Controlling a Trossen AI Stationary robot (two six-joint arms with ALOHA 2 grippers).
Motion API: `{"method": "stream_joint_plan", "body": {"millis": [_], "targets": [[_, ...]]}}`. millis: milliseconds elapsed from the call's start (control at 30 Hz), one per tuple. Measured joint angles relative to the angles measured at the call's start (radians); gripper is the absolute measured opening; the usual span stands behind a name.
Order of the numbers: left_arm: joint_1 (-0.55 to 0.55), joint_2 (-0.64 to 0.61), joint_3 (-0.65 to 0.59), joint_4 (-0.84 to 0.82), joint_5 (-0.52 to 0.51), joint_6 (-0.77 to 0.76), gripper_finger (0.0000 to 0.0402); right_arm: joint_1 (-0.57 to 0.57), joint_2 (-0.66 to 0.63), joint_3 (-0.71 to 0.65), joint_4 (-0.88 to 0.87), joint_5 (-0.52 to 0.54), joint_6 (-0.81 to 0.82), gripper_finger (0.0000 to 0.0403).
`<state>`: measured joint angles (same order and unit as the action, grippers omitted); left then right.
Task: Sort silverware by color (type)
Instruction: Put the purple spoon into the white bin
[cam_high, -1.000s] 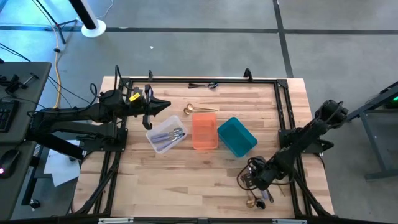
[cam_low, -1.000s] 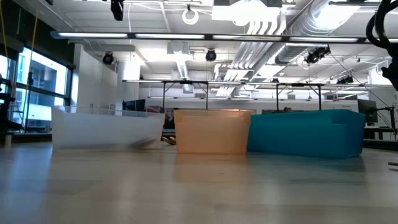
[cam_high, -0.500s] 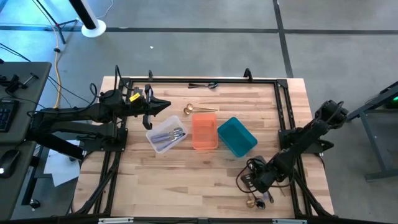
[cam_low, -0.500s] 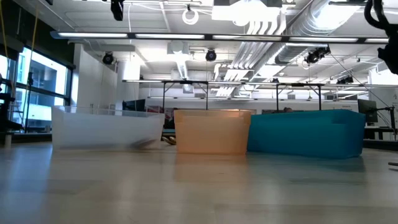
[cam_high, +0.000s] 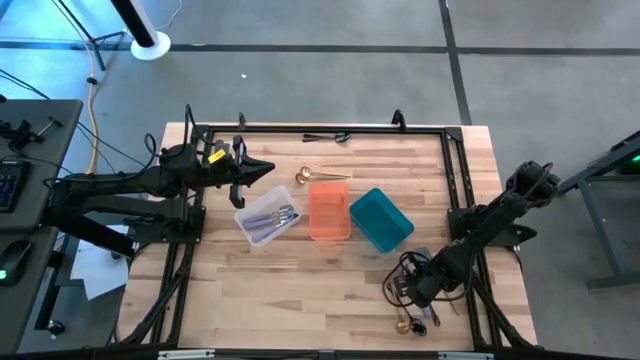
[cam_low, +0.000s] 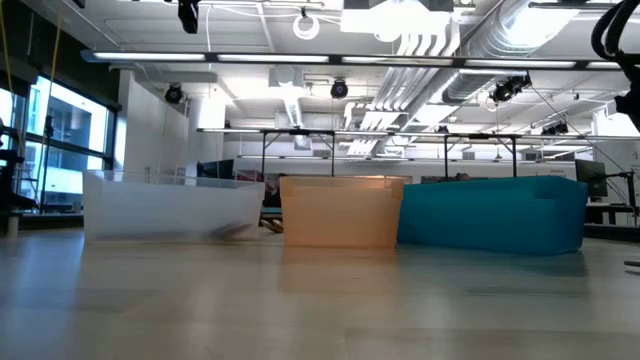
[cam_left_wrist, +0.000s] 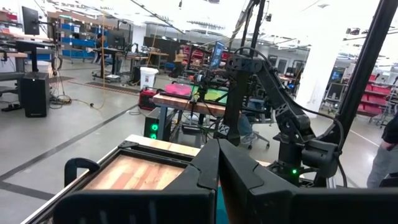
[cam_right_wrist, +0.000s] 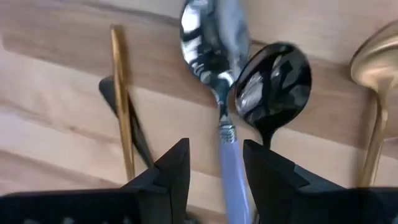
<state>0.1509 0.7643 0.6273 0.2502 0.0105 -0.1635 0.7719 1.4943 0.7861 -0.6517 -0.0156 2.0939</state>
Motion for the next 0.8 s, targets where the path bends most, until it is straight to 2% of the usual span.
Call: {"method": "stream_joint_plan", "body": {"millis": [400,667,800], "targets": [[0.000,0.000,0.000,-0.003,0.000,0.000,0.0000,0.000,0.086,0.000,0.046,-0.016,-0.007,0.0133],[0.000,0.000,0.000,-0.011,0.000,0.022,0.0000,0.000,0.092,0.011,0.118,-0.019,-0.007,0.0133],[0.000,0.000,0.000,-0.019,-0.016,0.027,0.0000,0.000,0.091,0.013,0.094,-0.010,-0.007,0.0133]]}}
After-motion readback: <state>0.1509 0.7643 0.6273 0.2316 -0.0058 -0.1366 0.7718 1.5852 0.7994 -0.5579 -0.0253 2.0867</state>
